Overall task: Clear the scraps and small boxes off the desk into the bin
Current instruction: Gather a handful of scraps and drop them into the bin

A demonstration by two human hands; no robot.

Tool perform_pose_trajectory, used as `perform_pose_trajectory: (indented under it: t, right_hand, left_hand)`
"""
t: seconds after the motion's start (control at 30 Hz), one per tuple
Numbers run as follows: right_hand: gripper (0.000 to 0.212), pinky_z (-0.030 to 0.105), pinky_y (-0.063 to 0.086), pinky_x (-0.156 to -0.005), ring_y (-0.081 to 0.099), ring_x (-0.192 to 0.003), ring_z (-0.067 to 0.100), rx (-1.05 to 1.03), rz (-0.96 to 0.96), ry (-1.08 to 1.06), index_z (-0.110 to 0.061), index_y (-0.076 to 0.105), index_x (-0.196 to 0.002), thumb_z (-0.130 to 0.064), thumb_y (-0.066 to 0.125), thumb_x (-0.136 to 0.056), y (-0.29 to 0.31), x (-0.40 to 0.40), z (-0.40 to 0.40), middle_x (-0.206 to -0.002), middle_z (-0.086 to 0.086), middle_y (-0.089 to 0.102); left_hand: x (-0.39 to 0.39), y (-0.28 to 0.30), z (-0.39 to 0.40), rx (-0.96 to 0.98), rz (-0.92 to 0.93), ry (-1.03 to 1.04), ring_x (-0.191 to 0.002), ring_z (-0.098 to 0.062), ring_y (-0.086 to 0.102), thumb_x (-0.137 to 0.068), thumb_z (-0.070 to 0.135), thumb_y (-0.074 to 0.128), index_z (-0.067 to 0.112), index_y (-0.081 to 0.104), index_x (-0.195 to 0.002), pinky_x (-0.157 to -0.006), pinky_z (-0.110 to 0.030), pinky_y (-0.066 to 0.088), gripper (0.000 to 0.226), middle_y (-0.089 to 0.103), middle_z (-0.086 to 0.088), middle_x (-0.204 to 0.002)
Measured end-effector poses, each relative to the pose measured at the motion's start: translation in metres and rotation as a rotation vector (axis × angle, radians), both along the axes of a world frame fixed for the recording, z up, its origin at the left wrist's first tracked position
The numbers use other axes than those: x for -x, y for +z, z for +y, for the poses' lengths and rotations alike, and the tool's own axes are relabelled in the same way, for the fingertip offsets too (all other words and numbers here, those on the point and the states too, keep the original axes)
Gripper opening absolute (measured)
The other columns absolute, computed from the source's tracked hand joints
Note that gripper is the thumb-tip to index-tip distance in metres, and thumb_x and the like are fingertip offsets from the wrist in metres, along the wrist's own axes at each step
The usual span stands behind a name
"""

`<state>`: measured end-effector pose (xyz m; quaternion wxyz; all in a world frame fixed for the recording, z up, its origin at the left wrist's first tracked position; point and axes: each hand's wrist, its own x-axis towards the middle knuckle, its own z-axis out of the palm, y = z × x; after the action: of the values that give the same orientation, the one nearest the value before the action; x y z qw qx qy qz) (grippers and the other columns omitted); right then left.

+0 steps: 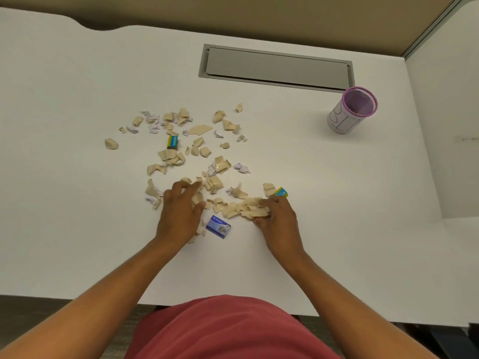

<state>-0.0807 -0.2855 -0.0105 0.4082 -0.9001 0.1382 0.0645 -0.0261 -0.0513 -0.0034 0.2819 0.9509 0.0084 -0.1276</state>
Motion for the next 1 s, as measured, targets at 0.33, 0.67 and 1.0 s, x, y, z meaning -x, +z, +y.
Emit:
perform_pose_trajectory:
  t: [0.33,0.67,1.0]
  right_hand:
    - [0.052,0.030,0.054,-0.088,0.059,-0.106,0.012,0.065,-0.078,0.102,-0.024,0.060,-0.131,-0.020,0.081,-0.084,0.006,-0.055,0.027,-0.129,-0.005,0.053]
    - [0.098,0.041,0.047,-0.100,0.027,-0.142,0.027,0.299,0.151,0.258,-0.029,0.024,-0.159,-0.055,0.076,-0.080,0.015,-0.051,0.055,-0.160,-0.001,0.026]
    - [0.031,0.037,0.053,-0.076,0.051,-0.103,0.023,0.481,-0.028,0.277,-0.020,0.069,-0.115,-0.003,0.061,-0.090,-0.003,-0.063,0.070,-0.115,0.003,0.060]
  left_hand:
    - [-0.026,0.014,0.007,0.429,-0.084,0.081,-0.104,-0.013,0.066,-0.093,0.013,0.076,0.022,0.071,-0.130,-0.085,-0.026,0.059,0.038,0.063,0.002,-0.133]
    - [-0.026,0.005,0.027,0.015,0.032,-0.311,-0.150,-0.028,0.022,-0.085,0.039,0.083,0.034,0.028,-0.163,-0.113,-0.044,0.042,0.095,0.014,0.005,-0.173]
    - [-0.058,0.007,-0.015,-0.117,-0.096,-0.547,-0.122,-0.026,0.050,-0.100,0.020,0.063,0.020,0.066,-0.134,-0.093,-0.038,0.051,0.034,0.061,-0.001,-0.142]
